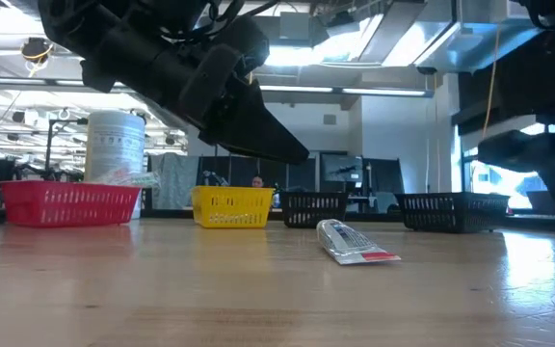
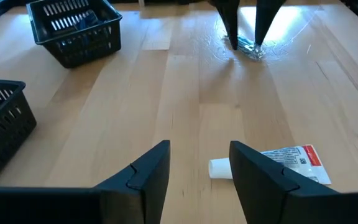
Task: Pick & Place Travel size toiletries
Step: Put the nail cutter into the yellow bin
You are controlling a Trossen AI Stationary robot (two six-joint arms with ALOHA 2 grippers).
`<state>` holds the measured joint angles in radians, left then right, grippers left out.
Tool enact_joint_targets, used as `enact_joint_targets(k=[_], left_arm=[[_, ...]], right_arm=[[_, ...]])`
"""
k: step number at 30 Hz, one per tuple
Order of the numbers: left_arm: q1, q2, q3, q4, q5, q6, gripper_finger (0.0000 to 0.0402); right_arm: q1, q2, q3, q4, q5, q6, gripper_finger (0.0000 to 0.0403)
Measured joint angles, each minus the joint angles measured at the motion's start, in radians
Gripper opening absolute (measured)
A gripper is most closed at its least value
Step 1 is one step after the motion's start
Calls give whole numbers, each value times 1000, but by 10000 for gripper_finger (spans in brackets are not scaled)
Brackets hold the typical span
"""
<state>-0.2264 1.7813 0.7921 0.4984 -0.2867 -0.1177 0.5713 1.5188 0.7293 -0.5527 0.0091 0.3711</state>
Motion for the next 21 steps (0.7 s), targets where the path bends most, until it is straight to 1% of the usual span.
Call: enact_joint_targets(k=[3,6,9,12,15,18,21], left_arm=[[0,0,0,0,0,0,161],[0,0,0,0,0,0,160],[0,0,0,1,0,0,160],[0,0,0,6,0,0,159],[0,0,0,15,-3,0,161],[4,0,0,30,-5,0,162],[18,0,0,38,-6,0,162]], right_arm=[[-3,0,-26,84,5,-83,128],[-16,0,-52,174,10,-107,83],[-29,0,-57,215,13,-152,42],[-49,0,-57,261,25,-213,38],[-75,0,-57,345,89,-293,38],[-101,0,-54,437,172,-396,47],[-130,0,-13,444,303,-494,58]])
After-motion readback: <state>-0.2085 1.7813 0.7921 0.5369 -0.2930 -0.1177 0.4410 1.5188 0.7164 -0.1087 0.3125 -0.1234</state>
